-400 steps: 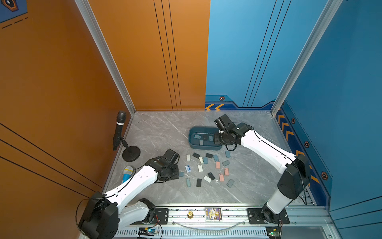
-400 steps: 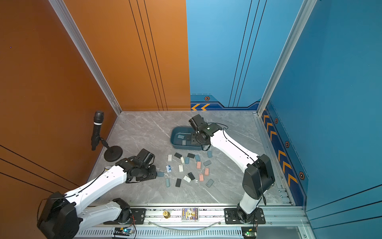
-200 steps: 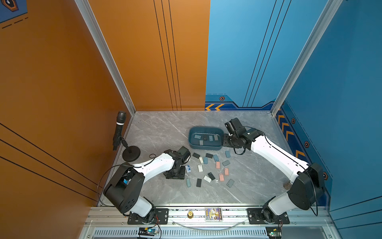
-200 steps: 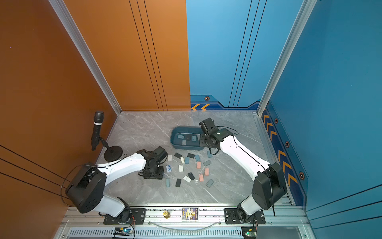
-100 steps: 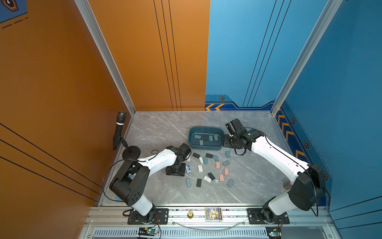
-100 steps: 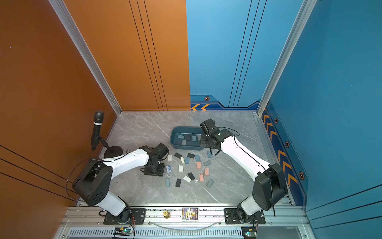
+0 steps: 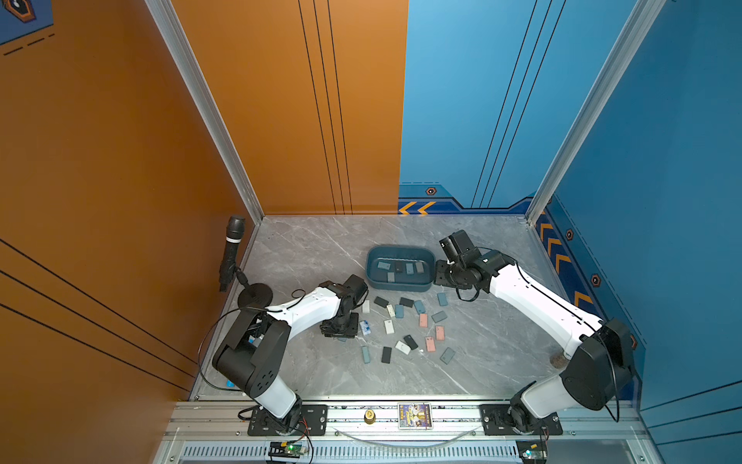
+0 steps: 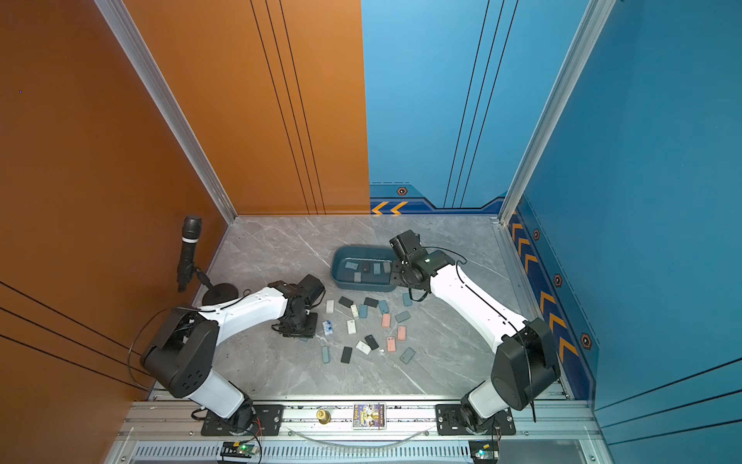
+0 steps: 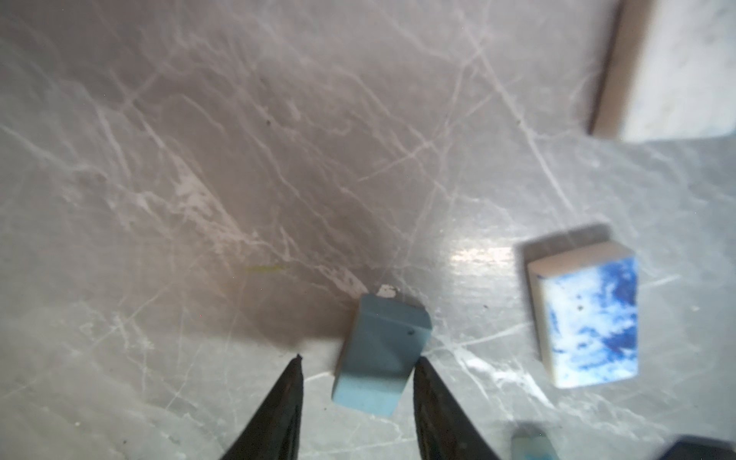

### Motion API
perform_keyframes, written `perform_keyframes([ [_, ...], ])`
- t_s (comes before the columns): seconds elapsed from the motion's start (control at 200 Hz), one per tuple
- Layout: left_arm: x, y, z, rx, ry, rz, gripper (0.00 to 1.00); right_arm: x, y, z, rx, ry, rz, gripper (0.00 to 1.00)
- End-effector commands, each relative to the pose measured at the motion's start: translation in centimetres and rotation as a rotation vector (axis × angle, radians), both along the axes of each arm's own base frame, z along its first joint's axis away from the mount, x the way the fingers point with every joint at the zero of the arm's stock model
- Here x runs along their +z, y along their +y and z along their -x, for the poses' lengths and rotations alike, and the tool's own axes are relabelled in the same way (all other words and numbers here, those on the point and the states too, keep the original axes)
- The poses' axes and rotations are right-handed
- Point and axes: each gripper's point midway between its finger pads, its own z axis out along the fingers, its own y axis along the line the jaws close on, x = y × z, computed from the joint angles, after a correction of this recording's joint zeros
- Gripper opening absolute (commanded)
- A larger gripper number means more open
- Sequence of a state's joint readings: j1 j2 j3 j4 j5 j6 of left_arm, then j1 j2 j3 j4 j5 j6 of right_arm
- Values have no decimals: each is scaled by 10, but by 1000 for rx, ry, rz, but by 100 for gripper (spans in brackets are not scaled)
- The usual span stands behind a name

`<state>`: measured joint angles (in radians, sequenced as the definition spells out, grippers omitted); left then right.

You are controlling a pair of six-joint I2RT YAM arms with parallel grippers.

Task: Put the eraser in the storage box
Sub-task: Pick up the eraser from the center of the board.

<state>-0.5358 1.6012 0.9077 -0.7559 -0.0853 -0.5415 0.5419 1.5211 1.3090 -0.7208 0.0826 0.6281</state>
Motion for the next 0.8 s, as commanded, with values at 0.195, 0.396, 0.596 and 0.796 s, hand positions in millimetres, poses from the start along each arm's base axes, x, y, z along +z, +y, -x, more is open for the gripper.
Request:
perform_keyframes([
  [0.195, -11, 0, 19, 42, 40, 44, 43, 7, -4, 2, -17, -23, -17, 52],
  [0.396, -13, 0, 18, 51, 32, 43, 36, 8, -5, 3, -18, -24, -15, 52],
  [0.596, -7, -5, 14, 45, 17, 67, 29, 9, -5, 3, -21, -27, -17, 52],
  [0.796, 4, -9, 11, 48, -10, 100, 26, 10, -6, 3, -20, -27, -17, 52],
])
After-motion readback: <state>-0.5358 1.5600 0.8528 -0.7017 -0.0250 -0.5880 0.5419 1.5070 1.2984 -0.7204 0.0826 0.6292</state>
